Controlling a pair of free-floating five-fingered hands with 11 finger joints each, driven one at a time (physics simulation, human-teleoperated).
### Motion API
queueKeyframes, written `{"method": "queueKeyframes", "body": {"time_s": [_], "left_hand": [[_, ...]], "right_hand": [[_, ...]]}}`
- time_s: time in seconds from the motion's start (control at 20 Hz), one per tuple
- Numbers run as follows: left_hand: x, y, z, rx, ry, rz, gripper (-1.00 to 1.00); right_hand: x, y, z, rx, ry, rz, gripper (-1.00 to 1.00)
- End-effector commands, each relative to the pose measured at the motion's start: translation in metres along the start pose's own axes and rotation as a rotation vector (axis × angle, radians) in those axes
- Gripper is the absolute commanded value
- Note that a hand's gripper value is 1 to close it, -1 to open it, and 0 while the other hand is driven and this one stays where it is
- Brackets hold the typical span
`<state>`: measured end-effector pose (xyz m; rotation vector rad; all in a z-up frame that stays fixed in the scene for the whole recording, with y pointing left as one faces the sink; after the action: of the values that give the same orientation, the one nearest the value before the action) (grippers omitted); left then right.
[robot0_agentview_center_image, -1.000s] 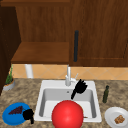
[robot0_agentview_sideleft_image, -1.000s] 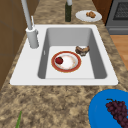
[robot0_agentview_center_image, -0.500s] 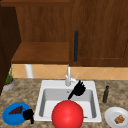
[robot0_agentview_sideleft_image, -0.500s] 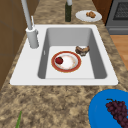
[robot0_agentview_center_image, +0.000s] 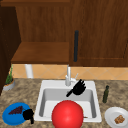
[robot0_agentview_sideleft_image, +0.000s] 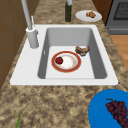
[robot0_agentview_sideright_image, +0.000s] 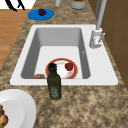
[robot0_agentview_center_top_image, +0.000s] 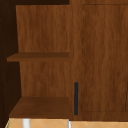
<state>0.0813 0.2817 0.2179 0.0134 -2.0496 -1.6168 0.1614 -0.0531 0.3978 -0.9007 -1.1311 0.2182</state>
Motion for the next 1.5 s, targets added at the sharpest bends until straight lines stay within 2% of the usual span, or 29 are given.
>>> {"method": "queueKeyframes", "body": {"time_s": [0.0,0.55,1.25,1.45], "left_hand": [[0.000,0.000,0.000,0.000,0.000,0.000,0.00],[0.000,0.000,0.000,0.000,0.000,0.000,0.00],[0.000,0.000,0.000,0.000,0.000,0.000,0.00],[0.000,0.000,0.000,0.000,0.000,0.000,0.00]], "right_hand": [[0.004,-0.001,0.002,-0.050,0.037,-0.139,-1.00],[0.017,-0.010,0.009,-0.147,0.103,-0.306,-1.00],[0.048,-0.046,0.022,-0.246,0.219,-0.427,-1.00],[0.056,-0.053,0.025,-0.281,0.252,-0.478,-1.00]]}}
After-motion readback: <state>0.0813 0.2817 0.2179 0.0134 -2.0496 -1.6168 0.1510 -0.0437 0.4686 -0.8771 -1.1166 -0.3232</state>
